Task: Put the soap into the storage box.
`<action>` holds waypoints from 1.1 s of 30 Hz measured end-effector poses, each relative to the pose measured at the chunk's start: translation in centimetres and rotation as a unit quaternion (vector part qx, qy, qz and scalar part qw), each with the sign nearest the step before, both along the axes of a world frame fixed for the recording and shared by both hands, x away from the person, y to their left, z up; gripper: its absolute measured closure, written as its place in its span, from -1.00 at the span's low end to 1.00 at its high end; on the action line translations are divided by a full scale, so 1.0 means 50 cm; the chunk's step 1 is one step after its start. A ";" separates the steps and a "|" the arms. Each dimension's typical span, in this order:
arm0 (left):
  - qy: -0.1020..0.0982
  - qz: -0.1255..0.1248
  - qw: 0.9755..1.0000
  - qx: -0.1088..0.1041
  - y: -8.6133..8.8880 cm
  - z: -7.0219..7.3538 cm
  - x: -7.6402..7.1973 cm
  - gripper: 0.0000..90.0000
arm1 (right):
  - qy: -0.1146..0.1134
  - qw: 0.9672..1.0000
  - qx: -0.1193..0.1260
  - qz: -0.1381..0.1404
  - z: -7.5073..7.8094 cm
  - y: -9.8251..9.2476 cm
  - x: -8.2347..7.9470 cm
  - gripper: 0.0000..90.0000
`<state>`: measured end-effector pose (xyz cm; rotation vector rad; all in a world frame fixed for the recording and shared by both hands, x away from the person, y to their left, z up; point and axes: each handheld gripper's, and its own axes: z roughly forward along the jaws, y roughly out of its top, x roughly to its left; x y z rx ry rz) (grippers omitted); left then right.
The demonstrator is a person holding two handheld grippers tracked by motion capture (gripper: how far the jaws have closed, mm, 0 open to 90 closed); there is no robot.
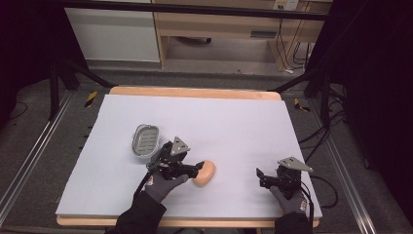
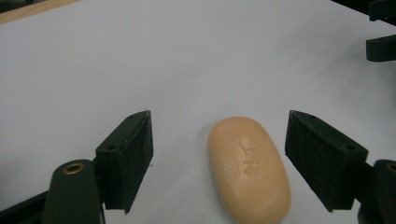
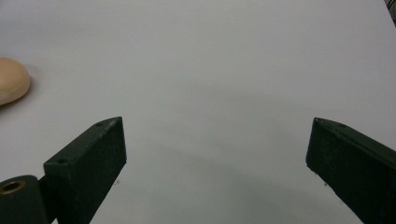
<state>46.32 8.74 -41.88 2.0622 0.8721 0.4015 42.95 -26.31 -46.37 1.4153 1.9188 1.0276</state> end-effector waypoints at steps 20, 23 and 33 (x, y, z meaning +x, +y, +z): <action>0.023 -0.015 0.999 0.024 -0.053 -0.041 0.003 -0.51 | 0.001 1.000 -0.007 0.003 -0.002 0.001 0.002 -0.88; 0.026 -0.017 0.999 0.028 -0.059 -0.047 0.004 -0.51 | 0.001 1.000 -0.007 0.003 -0.002 0.001 0.002 -0.88; 0.040 -0.020 0.998 0.039 -0.076 -0.070 0.006 -0.52 | 0.004 1.000 -0.006 0.004 -0.002 0.002 0.002 -0.88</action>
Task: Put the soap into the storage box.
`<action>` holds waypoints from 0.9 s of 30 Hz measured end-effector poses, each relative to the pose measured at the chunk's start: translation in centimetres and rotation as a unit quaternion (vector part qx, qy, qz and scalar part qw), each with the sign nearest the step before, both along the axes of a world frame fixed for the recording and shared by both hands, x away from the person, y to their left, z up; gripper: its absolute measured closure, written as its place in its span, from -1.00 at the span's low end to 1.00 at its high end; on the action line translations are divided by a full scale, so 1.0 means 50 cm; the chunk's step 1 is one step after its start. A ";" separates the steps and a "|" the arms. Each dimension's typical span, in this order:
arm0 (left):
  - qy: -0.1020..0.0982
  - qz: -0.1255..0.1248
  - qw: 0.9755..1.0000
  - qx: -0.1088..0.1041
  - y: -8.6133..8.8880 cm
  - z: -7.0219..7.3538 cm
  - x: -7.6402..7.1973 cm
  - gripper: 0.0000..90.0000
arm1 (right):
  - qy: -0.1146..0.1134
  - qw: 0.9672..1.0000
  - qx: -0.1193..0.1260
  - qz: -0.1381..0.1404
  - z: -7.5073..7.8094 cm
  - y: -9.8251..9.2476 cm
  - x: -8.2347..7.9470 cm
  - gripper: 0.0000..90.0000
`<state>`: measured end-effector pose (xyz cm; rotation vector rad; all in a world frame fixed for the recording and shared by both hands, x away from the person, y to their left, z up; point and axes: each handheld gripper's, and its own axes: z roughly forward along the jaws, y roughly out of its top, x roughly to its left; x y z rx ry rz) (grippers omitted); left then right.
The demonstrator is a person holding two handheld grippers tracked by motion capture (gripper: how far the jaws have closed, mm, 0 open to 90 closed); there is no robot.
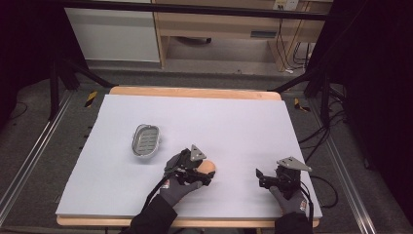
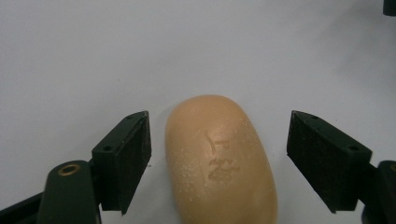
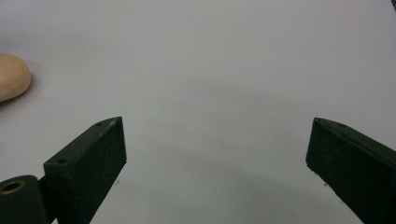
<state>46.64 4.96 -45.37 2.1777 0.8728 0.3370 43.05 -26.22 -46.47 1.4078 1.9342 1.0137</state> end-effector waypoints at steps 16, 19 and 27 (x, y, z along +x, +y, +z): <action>0.014 0.003 1.000 0.014 -0.005 -0.027 0.007 -0.52 | 0.004 1.000 -0.001 0.002 -0.001 0.001 0.001 -0.88; 0.015 0.002 1.000 0.019 -0.008 -0.031 0.006 -0.51 | 0.005 1.000 -0.001 0.002 -0.001 0.001 0.001 -0.88; 0.024 0.009 0.999 0.024 -0.011 -0.042 0.008 -0.49 | 0.007 1.000 0.001 0.003 -0.002 0.002 0.002 -0.88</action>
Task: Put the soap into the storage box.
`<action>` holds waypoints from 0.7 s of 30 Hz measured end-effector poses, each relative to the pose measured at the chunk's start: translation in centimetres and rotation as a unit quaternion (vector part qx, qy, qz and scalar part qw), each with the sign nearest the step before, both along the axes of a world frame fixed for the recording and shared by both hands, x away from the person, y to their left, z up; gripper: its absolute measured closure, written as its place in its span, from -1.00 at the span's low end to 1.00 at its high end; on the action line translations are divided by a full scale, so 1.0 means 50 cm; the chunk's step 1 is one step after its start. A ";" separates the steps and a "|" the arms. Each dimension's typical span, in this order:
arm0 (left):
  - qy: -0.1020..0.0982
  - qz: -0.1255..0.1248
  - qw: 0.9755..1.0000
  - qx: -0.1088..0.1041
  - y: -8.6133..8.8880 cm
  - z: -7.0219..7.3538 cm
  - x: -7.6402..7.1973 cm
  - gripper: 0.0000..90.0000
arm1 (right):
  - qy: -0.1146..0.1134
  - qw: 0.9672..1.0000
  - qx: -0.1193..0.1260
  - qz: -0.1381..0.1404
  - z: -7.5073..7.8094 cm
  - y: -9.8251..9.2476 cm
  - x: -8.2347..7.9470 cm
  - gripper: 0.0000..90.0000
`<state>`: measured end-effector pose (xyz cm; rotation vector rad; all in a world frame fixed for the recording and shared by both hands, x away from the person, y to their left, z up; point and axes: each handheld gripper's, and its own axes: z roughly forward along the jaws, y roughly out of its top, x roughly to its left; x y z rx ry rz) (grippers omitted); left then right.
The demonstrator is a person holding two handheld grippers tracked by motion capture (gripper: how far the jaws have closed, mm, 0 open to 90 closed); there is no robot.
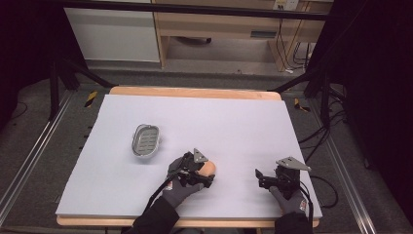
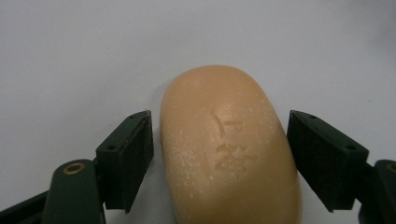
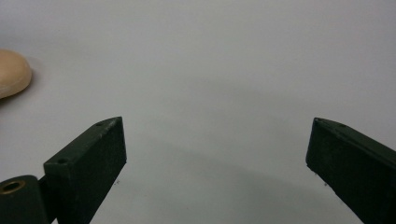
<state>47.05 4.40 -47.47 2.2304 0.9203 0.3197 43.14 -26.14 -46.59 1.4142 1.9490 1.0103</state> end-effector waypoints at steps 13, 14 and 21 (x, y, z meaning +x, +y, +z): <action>-0.001 0.004 1.000 0.011 -0.009 -0.004 -0.003 -0.40 | 0.001 1.000 -0.003 0.001 0.000 0.000 0.000 -0.88; -0.001 0.004 1.000 0.011 -0.009 -0.004 -0.003 -0.39 | 0.001 1.000 -0.003 0.001 0.000 0.000 0.000 -0.88; 0.002 0.009 1.000 0.012 -0.007 -0.002 -0.003 -0.31 | 0.002 1.000 -0.003 0.001 0.000 0.001 0.000 -0.88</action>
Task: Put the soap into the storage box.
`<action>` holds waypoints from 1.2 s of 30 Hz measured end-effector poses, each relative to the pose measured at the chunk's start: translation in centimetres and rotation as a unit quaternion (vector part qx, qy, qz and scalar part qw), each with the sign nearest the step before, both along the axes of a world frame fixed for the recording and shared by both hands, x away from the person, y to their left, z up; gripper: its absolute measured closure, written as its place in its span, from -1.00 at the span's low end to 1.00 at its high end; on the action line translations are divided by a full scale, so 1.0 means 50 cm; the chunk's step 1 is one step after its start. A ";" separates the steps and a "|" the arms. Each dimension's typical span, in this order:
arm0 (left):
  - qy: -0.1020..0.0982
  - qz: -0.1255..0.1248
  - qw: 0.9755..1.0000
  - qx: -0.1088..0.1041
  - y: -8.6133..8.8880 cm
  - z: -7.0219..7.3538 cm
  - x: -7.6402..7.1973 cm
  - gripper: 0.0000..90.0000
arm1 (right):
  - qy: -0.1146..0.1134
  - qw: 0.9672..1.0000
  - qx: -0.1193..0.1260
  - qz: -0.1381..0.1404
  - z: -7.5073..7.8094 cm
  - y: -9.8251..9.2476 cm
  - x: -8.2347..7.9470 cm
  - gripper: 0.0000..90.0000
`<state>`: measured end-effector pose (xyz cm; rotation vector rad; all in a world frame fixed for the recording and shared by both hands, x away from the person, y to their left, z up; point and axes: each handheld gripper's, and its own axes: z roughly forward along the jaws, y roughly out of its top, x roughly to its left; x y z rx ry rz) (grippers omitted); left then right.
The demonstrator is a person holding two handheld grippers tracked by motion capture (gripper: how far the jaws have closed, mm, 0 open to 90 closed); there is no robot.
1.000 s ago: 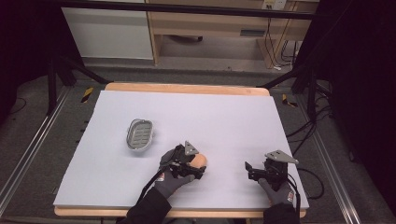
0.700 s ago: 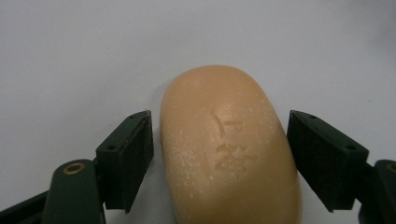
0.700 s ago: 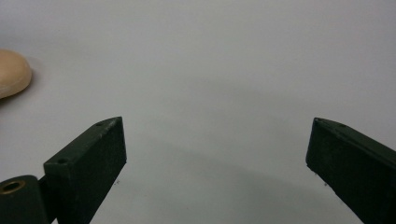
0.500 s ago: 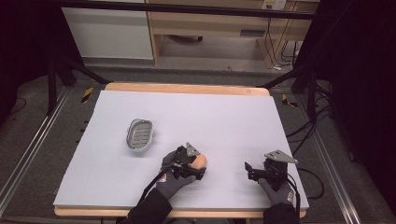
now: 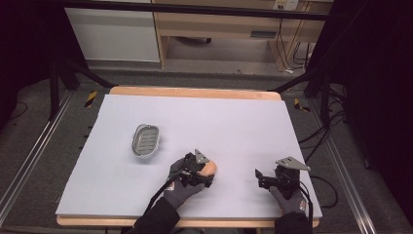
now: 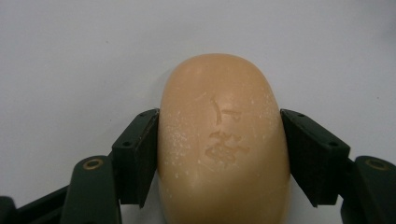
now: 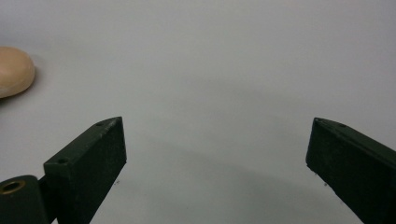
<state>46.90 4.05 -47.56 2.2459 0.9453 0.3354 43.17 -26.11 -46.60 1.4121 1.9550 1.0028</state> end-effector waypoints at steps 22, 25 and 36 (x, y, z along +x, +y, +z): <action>-0.005 -0.017 1.000 -0.007 0.016 0.027 -0.010 -0.29 | 0.002 1.000 0.001 -0.002 -0.001 -0.002 0.000 -0.88; -0.008 -0.017 1.000 -0.012 0.021 0.035 -0.013 -0.29 | 0.004 1.000 0.004 -0.002 -0.001 -0.002 0.000 -0.88; -0.017 -0.011 0.999 -0.025 0.055 0.071 -0.017 -0.29 | 0.003 1.000 0.003 -0.002 0.000 -0.001 0.000 -0.88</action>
